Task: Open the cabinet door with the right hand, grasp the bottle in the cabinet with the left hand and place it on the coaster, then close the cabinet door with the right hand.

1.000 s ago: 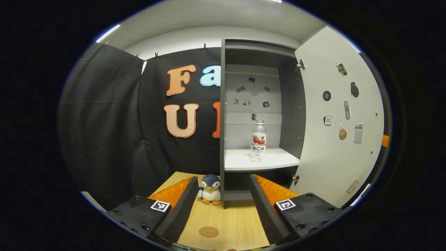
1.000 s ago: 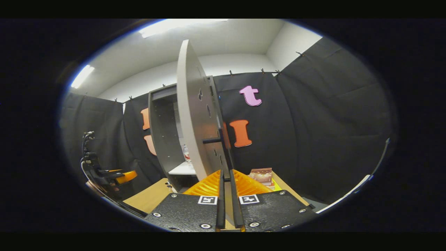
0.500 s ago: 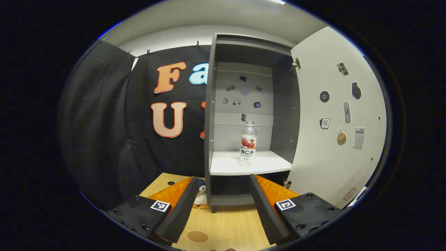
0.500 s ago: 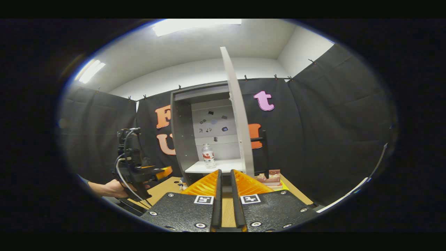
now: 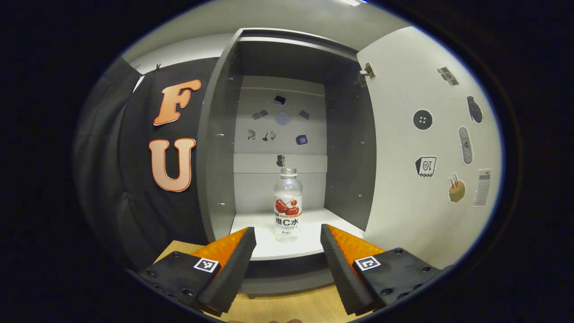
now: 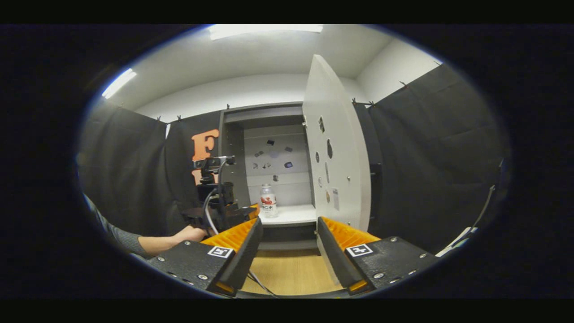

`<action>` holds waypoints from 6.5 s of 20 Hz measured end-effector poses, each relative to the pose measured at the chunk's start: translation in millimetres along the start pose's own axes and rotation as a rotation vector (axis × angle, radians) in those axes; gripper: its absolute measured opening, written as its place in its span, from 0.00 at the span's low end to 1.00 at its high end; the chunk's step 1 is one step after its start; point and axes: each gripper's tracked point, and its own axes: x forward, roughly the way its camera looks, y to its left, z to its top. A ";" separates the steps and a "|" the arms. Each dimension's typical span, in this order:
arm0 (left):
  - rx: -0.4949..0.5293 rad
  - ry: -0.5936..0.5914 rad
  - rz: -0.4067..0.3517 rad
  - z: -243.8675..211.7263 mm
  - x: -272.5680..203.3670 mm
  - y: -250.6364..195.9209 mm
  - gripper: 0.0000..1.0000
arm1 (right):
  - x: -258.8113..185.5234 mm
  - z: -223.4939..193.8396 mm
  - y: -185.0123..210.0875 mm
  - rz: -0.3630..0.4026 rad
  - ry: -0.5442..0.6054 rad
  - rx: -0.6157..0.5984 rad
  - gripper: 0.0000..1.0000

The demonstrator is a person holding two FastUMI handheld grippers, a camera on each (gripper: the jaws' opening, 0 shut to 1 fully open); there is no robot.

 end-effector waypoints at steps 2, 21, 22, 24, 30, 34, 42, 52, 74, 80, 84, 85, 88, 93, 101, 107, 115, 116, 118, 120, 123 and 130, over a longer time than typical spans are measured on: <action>0.012 -0.020 -0.013 4.3 25.3 -0.8 0.94 | -0.1 -1.3 -3.4 -0.034 0.005 0.000 0.78; 0.038 -0.039 -0.035 -11.7 162.3 8.0 0.94 | 41.8 -7.0 10.9 -0.164 0.034 -0.020 0.79; 0.042 -0.040 -0.032 -13.1 167.2 7.2 0.94 | 43.9 -8.9 9.5 -0.171 0.041 -0.025 0.79; 0.052 -0.034 -0.023 -17.3 174.9 7.8 0.94 | 43.6 -13.3 5.1 -0.191 0.059 -0.032 0.79; 0.080 -0.033 -0.024 -14.9 177.0 2.0 0.84 | 36.1 -17.5 -6.6 -0.214 0.063 -0.018 0.80; 0.102 -0.059 -0.041 0.0 163.8 -8.0 0.84 | 26.7 -14.2 -18.5 -0.214 0.059 0.006 0.80; 0.116 -0.099 -0.016 20.7 113.6 -7.7 0.84 | -1.1 -11.7 -28.0 -0.173 0.057 0.029 0.80; 0.140 -0.092 0.046 12.9 11.2 38.1 0.83 | -29.3 -16.6 -14.4 -0.047 0.070 0.070 0.80; 0.097 0.005 0.173 -89.6 -143.0 127.6 0.82 | -66.0 -39.1 23.9 0.107 0.142 0.081 0.80; 0.086 0.082 0.192 -171.4 -163.7 146.3 0.82 | -63.3 -61.1 25.2 0.103 0.200 0.084 0.80; 0.073 0.128 0.202 -222.1 -166.2 150.0 0.82 | -59.7 -73.4 23.4 0.084 0.234 0.067 0.80; 0.067 0.138 0.207 -233.8 -165.9 151.4 0.83 | -58.9 -77.2 23.9 0.081 0.242 0.062 0.80; 0.056 0.159 0.216 -269.1 -169.5 155.8 0.82 | -52.3 -85.5 23.9 0.074 0.257 0.052 0.80; 0.072 0.176 0.209 -312.6 -173.1 145.2 0.82 | -44.5 -106.6 18.0 0.056 0.321 0.035 0.81; 0.074 0.210 0.221 -344.0 -169.1 145.2 0.82 | -31.1 -119.5 18.0 0.054 0.374 0.037 0.81; 0.048 0.199 0.243 -350.4 -160.4 149.9 0.83 | -27.9 -129.5 23.7 0.066 0.407 0.030 0.81; 0.075 0.215 0.246 -363.5 -169.7 143.2 0.85 | -31.1 -136.7 28.9 0.077 0.429 0.035 0.81; 0.058 0.236 0.260 -369.0 -173.1 145.5 0.86 | -31.5 -137.3 29.4 0.078 0.432 0.036 0.81; 0.042 0.240 0.277 -371.4 -177.2 148.5 0.86 | -33.2 -137.9 30.1 0.080 0.434 0.039 0.81; 0.047 0.232 0.267 -366.9 -177.0 145.8 0.87 | -36.3 -139.1 30.5 0.083 0.439 0.042 0.81; 0.077 0.190 0.258 -350.5 -174.2 144.5 0.91 | -38.7 -143.9 32.9 0.086 0.454 0.054 0.81; 0.089 0.149 0.256 -326.4 -174.0 145.7 0.91 | -43.6 -142.6 38.3 0.097 0.449 0.051 0.81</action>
